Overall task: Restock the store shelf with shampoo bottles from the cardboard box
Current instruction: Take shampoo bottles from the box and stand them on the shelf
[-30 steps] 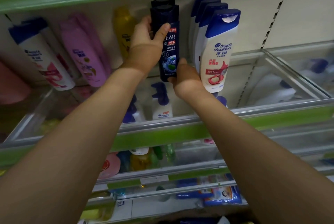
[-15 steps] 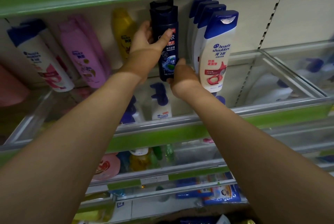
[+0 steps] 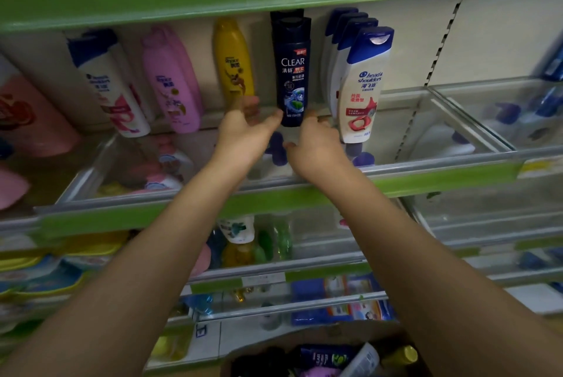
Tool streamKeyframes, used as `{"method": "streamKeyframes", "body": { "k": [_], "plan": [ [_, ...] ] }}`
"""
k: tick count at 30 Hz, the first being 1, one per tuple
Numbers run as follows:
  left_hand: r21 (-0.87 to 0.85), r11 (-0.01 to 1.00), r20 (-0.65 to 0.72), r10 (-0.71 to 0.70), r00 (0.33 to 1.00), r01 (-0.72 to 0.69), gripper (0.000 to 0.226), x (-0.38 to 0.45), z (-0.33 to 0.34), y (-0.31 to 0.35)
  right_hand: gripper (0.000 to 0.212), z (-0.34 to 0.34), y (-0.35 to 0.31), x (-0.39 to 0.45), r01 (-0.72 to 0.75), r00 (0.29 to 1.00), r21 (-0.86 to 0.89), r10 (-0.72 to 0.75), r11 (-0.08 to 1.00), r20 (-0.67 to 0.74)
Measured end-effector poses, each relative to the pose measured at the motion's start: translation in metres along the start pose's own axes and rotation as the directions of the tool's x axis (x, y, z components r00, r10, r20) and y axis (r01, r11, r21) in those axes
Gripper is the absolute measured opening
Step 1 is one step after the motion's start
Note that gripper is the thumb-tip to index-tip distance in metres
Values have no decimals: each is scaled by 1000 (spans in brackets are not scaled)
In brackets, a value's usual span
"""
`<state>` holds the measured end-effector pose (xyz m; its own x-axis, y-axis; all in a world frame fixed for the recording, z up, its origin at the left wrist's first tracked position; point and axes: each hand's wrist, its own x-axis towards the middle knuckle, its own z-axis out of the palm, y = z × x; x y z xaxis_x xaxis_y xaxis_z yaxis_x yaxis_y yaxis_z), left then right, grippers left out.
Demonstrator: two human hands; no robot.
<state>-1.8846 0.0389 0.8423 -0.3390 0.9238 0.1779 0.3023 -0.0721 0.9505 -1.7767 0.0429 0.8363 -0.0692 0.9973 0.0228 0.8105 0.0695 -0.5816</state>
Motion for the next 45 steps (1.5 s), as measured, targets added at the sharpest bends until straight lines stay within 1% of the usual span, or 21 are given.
{"method": "streamKeyframes", "body": {
  "k": [1, 3, 7, 9, 11, 13, 15, 17, 20, 22, 24, 27, 29, 32, 34, 35, 37, 38, 40, 42, 45],
  "plan": [
    [16, 1000, 15, -2, 1000, 2, 41, -10, -7, -1, 57, -1, 0, -8, 23, 1000, -6, -23, 1000, -15],
    [30, 1000, 50, 1, 999, -2, 35, -32, -18, -1, 50, -1, -1, -26, 69, 997, -2, -69, 998, -39],
    [-30, 1000, 111, 10, 994, -6, 23, -80, -38, 0, 44, 0, -3, -66, 130, 986, -6, -130, 991, -101],
    [-61, 998, 131, -1, 991, 9, 23, -105, -47, -2, 42, 1, -3, -89, 162, 978, 26, -157, 986, -136],
    [-74, 997, 146, -21, 989, 32, 22, -130, -54, -7, 44, 4, -1, -112, 187, 973, 66, -176, 980, -147],
    [-75, 996, 168, -36, 985, 49, 20, -154, -61, -18, 45, 10, 3, -134, 182, 977, 104, -168, 978, -130],
    [-40, 997, 203, -58, 978, 67, 19, -176, -68, -35, 42, 18, 10, -155, 162, 984, 121, -150, 979, -101],
    [8, 994, 228, -111, 967, 113, 20, -195, -73, -57, 38, 32, 21, -173, 123, 991, 133, -115, 983, -61],
    [67, 980, 237, -199, 951, 188, 16, -228, -79, -99, 35, 62, 46, -200, 42, 998, 141, -47, 989, 34],
    [98, 960, 238, -279, 930, 263, 12, -253, -82, -132, 34, 86, 67, -218, -29, 993, 128, 14, 991, 117],
    [127, 928, 237, -371, 898, 351, 13, -278, -82, -167, 35, 108, 88, -234, -88, 978, 114, 64, 990, 199],
    [168, 861, 196, -507, 840, 480, 16, -309, -80, -215, 34, 137, 117, -251, -175, 945, 99, 139, 980, 296],
    [192, 808, 158, -585, 795, 556, 14, -327, -78, -234, 31, 156, 135, -260, -238, 914, 66, 200, 969, 354],
    [169, 739, 104, -671, 734, 652, 17, -348, -76, -260, 30, 179, 157, -271, -325, 851, 26, 280, 945, 444],
    [214, 692, 91, -716, 692, 689, 24, -356, -71, -277, 31, 194, 170, -273, -382, 814, 41, 315, 923, 487],
    [225, 670, 87, -737, 671, 707, 24, -360, -68, -285, 32, 202, 176, -275, -388, 810, 54, 312, 920, 497],
    [228, 624, 66, -776, 627, 748, 19, -369, -60, -300, 39, 222, 196, -275, -403, 802, 27, 339, 915, 492],
    [225, 601, 54, -794, 606, 767, 18, -372, -56, -305, 35, 232, 206, -275, -440, 786, 8, 381, 898, 487],
    [221, 551, 45, -830, 556, 805, 15, -380, -48, -314, 23, 252, 231, -276, -531, 729, -22, 469, 847, 499],
    [225, 478, 43, -876, 481, 849, 15, -384, -38, -321, 16, 274, 264, -278, -621, 676, 4, 533, 784, 509],
    [251, 418, 47, -906, 421, 873, 16, -388, -21, -330, 15, 301, 308, -281, -767, 546, 24, 634, 641, 548]
  ]
}}
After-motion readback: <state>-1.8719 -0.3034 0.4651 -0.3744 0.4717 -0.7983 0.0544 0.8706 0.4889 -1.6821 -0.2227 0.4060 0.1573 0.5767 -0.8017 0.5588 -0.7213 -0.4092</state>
